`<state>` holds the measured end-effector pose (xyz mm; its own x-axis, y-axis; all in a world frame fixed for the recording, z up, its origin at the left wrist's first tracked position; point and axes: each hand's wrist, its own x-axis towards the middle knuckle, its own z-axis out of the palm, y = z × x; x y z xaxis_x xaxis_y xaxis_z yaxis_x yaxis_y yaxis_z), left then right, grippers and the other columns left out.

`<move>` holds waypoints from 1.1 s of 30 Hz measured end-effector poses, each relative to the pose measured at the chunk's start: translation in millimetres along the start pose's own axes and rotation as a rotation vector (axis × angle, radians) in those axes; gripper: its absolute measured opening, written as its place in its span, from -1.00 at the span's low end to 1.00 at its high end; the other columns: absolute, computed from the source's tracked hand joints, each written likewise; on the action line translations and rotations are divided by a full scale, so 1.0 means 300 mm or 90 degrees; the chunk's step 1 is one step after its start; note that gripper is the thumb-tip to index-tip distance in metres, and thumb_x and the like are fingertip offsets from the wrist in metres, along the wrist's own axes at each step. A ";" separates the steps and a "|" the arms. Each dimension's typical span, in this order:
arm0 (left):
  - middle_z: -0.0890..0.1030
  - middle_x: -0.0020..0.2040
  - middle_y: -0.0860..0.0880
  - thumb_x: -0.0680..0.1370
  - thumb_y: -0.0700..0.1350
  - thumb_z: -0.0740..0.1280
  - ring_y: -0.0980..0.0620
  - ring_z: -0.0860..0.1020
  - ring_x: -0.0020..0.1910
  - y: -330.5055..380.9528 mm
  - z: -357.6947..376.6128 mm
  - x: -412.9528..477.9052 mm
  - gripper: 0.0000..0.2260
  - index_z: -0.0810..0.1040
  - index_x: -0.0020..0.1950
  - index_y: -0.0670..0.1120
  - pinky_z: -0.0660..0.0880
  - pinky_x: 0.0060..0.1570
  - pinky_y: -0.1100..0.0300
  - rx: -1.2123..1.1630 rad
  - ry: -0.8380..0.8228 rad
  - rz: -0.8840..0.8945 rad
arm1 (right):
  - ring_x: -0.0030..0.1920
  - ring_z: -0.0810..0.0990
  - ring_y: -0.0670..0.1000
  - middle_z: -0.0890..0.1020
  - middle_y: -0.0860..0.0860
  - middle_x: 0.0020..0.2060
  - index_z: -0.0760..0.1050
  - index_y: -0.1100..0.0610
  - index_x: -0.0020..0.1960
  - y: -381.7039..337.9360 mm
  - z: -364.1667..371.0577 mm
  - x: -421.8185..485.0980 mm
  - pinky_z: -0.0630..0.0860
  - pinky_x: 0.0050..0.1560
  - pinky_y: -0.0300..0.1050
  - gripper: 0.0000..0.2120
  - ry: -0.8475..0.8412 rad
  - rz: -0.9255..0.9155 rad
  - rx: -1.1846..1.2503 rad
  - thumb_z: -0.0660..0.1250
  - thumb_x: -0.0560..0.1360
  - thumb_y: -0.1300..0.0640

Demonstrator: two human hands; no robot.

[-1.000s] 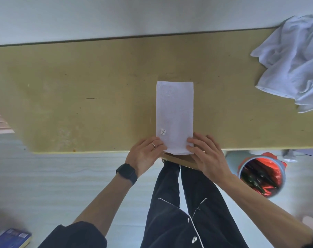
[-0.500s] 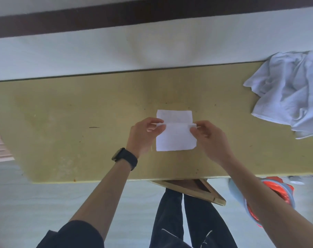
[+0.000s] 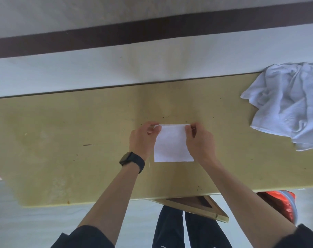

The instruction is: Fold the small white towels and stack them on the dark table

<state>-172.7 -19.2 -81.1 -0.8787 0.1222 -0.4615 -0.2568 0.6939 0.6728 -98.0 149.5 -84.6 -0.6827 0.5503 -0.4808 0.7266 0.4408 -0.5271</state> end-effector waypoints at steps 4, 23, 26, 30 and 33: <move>0.65 -0.13 0.16 0.58 0.12 0.30 0.16 0.59 -0.12 0.009 0.002 0.029 -0.83 0.63 0.08 0.13 0.57 -0.09 0.15 0.062 -0.008 0.017 | -0.27 0.54 0.04 0.57 -0.07 -0.30 0.38 0.00 -0.02 -0.007 0.008 0.002 0.48 -0.27 -0.01 -0.79 0.021 -0.006 -0.053 0.06 0.64 -0.08; 0.53 0.03 0.07 0.59 0.14 0.25 -0.05 0.59 -0.18 -0.024 0.010 0.014 -0.83 0.49 0.06 0.08 0.58 -0.17 0.03 0.241 0.015 0.062 | -0.06 0.46 0.12 0.55 0.03 -0.01 0.55 0.09 0.12 0.088 0.073 -0.096 0.40 -0.14 -0.04 -0.82 0.234 -0.298 -0.157 0.29 0.58 0.04; 0.53 0.05 0.06 0.60 0.15 0.23 -0.07 0.59 -0.16 -0.051 0.000 -0.015 -0.80 0.48 0.08 0.05 0.57 -0.15 0.01 0.252 0.016 0.045 | -0.01 0.45 0.08 0.59 -0.07 0.02 0.58 -0.03 0.10 0.114 0.095 -0.153 0.33 -0.11 -0.05 -0.78 0.203 -0.326 -0.248 0.20 0.58 -0.01; 0.51 0.09 0.05 0.62 0.18 0.18 -0.04 0.58 -0.10 -0.098 -0.006 -0.072 -0.76 0.47 0.13 0.06 0.55 -0.13 0.04 0.231 0.020 0.027 | -0.01 0.45 0.08 0.57 -0.05 0.06 0.56 -0.03 0.12 0.130 0.116 -0.167 0.30 -0.09 -0.05 -0.82 0.190 -0.320 -0.272 0.24 0.58 0.04; 0.49 0.10 0.05 0.62 0.20 0.17 -0.03 0.55 -0.02 -0.120 0.000 -0.129 -0.71 0.41 0.24 0.08 0.54 -0.10 0.03 0.175 0.047 0.023 | -0.03 0.46 0.10 0.56 -0.03 0.05 0.54 -0.01 0.13 0.125 0.114 -0.176 0.35 -0.11 -0.04 -0.85 0.176 -0.325 -0.286 0.28 0.57 0.08</move>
<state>-129.4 -48.9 -87.2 -0.9151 0.1051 -0.3892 -0.1147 0.8576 0.5013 -37.3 112.6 -103.0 -0.9433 0.3310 -0.0263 0.3254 0.9056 -0.2720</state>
